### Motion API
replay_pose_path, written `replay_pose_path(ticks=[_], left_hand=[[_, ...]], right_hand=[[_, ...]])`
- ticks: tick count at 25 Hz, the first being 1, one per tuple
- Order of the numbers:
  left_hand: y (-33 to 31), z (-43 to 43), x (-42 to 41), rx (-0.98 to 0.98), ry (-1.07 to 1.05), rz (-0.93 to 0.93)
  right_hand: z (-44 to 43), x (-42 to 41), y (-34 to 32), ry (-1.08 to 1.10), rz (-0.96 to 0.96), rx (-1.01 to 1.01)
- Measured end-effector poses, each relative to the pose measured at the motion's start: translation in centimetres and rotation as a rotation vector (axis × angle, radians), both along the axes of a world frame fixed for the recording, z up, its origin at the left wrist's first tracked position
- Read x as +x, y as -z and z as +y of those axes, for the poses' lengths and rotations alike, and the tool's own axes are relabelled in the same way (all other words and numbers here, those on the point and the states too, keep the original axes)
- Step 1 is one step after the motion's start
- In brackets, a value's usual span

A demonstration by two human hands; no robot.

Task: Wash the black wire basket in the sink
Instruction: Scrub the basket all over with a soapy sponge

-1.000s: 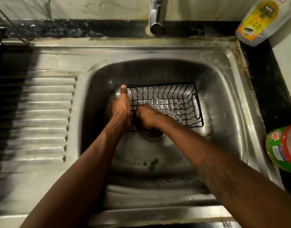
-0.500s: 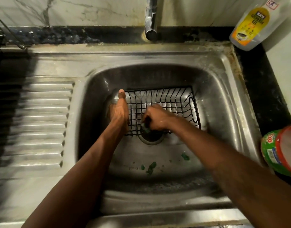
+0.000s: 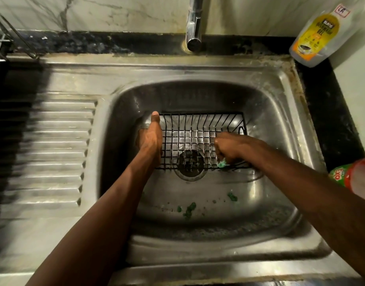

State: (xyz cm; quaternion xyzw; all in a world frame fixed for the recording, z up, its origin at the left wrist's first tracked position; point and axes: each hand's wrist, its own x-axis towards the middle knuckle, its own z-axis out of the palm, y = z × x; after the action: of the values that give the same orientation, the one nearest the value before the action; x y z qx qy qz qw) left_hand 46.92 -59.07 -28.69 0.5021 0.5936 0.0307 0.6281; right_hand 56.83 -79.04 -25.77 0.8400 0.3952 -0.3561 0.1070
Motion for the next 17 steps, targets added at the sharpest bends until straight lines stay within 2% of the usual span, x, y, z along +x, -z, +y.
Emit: replay_pose_path(ticks=[3,4,6,8,12,17], left_hand=[[0.1,0.2,0.2,-0.046,0.008,-0.015],[0.2,0.2,0.3,-0.073,0.015,-0.030],[0.4,0.1,0.6,-0.091,0.041,-0.043],[0.6,-0.3,0.7,-0.071,0.059,-0.050],[0.8,-0.8,0.6,-0.001,0.046,-0.051],[0.6,-0.5,0.5,-0.008,0.039,-0.038]], right_hand=[[-0.7,0.9,0.4,0.067,-0.163,0.101],[-0.5,0.9,0.4,0.214,-0.192,0.233],[0.5,0.0,0.9,0.531,-0.256,0.633],[3.1,-1.5,0.7,0.610,-0.315,0.883],[9.3,-3.4,1.1,0.458,-0.341,0.976],[11.3,-3.3,0.9,0.362,-0.366,0.846]])
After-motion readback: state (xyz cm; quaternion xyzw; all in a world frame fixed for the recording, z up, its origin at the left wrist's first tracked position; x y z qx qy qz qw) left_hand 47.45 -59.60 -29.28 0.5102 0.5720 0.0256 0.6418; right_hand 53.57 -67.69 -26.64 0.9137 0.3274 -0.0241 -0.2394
